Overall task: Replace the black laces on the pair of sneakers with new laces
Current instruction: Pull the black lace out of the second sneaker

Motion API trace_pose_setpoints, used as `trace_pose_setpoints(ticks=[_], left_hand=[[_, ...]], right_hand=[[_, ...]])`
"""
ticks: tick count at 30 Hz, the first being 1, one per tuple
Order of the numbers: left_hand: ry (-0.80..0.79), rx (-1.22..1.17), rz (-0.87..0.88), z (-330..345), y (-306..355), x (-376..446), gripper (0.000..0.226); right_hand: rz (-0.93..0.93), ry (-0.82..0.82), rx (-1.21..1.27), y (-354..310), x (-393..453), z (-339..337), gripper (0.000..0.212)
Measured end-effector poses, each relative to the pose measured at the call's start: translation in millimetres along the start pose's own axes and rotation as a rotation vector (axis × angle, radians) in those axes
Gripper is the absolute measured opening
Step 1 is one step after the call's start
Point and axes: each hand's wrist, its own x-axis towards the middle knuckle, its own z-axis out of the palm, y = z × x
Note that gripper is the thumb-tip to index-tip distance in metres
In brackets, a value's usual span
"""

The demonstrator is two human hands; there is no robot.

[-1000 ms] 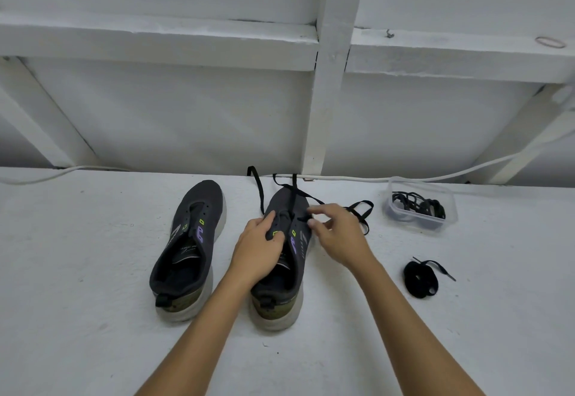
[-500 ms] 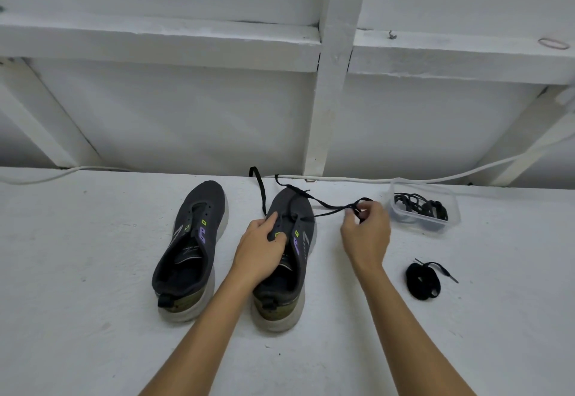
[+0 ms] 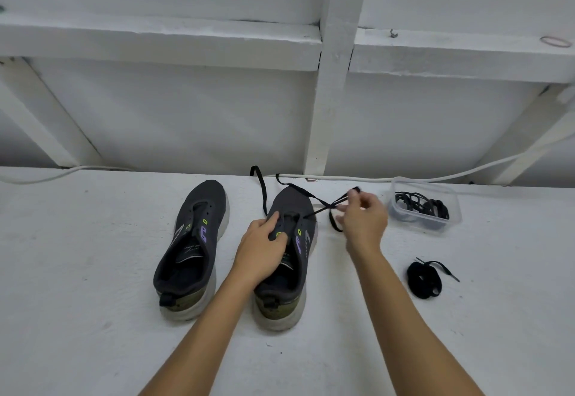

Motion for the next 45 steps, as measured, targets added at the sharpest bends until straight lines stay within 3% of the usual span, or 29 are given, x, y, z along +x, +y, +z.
trace_pose_setpoints(ticks=[3, 7, 10, 12, 15, 18, 26, 35, 41, 45], left_hand=[[-0.002, 0.014, -0.002, 1, 0, 2, 0.056], [-0.003, 0.022, -0.004, 1, 0, 3, 0.057], [0.072, 0.106, 0.069, -1, 4, 2, 0.053], [0.142, 0.213, 0.167, -5, 9, 6, 0.039], [0.103, 0.289, 0.208, -14, 21, 17, 0.021], [0.058, 0.360, 0.228, -23, 31, 31, 0.016], [0.042, 0.361, 0.320, -1, 19, 43, 0.012], [0.023, 0.187, 0.267, 14, 13, 41, 0.012], [-0.040, 0.092, 0.210, 12, 16, 44, 0.013], [0.014, 0.113, 0.207, 16, 18, 41, 0.013]], right_hand=[[0.111, 0.064, 0.066, -5, 13, -14, 0.015], [0.191, -0.339, -0.181, 9, -14, -8, 0.032], [0.113, -0.498, -0.207, 19, -29, -3, 0.023], [0.030, -0.500, -0.223, 24, -28, -4, 0.010], [-0.090, -0.533, -0.369, 31, -19, -8, 0.021], [-0.192, -0.536, -0.487, 30, -15, -10, 0.024], [-0.286, -0.585, -0.479, 33, -9, -7, 0.013], [-0.186, -0.560, -0.374, 37, -9, -2, 0.020], [0.058, -0.585, -0.198, 42, -4, -6, 0.015], [0.099, -0.604, -0.162, 43, -2, -8, 0.016]])
